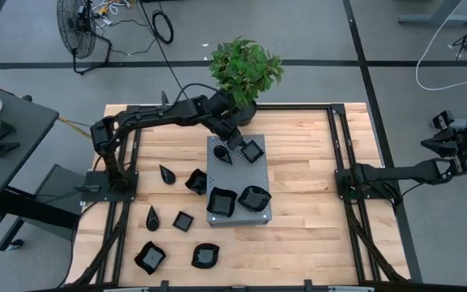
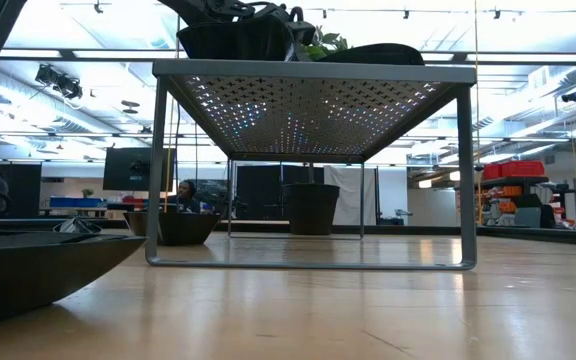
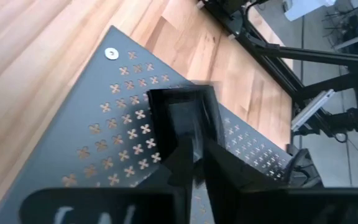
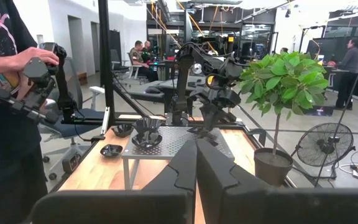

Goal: Pick & Place Mini shaped plates
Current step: Stack the black bowl on top of the black bowl on the shelf

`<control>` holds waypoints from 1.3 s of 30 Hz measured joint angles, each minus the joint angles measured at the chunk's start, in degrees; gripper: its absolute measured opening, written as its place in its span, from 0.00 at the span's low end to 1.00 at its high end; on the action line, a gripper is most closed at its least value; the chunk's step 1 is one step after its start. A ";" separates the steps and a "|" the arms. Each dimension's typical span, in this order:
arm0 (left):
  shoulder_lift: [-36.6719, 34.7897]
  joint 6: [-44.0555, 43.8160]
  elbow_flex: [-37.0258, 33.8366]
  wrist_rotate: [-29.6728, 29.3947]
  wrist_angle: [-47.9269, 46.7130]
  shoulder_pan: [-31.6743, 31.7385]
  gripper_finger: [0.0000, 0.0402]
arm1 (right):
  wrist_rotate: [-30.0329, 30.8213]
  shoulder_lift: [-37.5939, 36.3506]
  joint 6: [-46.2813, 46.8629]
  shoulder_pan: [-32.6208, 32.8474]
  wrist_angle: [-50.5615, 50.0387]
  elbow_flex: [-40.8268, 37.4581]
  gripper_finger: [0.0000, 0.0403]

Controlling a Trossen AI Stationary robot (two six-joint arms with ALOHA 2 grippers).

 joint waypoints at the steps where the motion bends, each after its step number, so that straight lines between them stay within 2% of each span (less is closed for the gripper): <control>1: 0.00 -0.01 0.00 -0.39 -0.19 0.00 0.12 | -0.02 0.00 0.00 0.01 0.00 0.00 0.04; 7: -0.06 0.01 0.00 -0.99 -0.56 0.00 0.21 | 0.00 0.00 0.00 0.00 0.00 0.00 0.04; 15: -3.58 2.52 0.02 -0.75 -2.20 0.51 0.23 | -0.02 0.00 0.00 0.00 0.00 0.02 0.04; 19: -7.24 6.91 0.07 -1.83 -8.82 0.66 0.23 | 0.00 0.00 0.00 0.00 0.00 0.00 0.04; 28: -13.92 14.41 0.07 -11.52 -26.03 0.76 0.23 | -0.02 0.00 0.00 0.00 0.00 0.02 0.04; 39: -16.30 14.48 0.04 -13.17 -33.75 1.25 0.23 | -0.02 0.02 0.00 0.01 0.02 0.00 0.04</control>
